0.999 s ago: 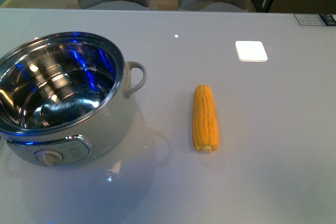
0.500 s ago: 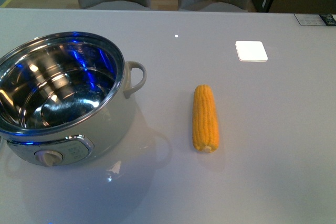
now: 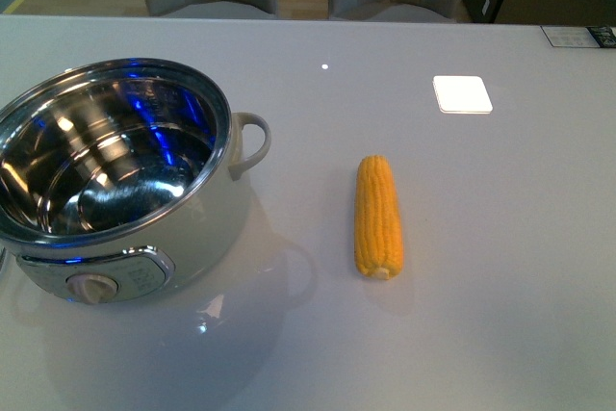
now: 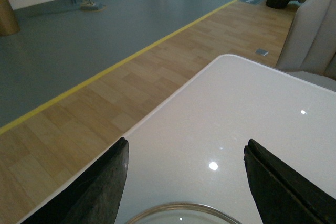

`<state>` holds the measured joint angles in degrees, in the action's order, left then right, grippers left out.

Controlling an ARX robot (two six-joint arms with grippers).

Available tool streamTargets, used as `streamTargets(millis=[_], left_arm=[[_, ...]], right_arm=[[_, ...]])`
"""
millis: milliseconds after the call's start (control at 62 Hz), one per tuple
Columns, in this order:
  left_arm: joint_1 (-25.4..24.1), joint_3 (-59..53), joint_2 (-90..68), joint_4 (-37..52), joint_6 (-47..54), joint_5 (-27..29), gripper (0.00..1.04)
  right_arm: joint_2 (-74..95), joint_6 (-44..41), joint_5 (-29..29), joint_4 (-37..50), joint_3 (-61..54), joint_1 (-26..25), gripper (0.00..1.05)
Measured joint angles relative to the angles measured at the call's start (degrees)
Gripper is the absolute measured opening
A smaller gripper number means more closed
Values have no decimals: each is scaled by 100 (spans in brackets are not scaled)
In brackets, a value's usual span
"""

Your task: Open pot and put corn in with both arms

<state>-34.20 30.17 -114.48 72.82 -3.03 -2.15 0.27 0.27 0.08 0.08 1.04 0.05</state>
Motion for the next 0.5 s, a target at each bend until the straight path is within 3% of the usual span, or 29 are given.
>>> streamTargets(millis=[274,500], left_arm=[[225,-669,1840,-901,-227,-210,67],[656,-1510,4070,-2175,-490,-382,68]], right_arm=[[0,-2,-2,0,0,0,96],[0,-2,-2,0,0,-2,96]])
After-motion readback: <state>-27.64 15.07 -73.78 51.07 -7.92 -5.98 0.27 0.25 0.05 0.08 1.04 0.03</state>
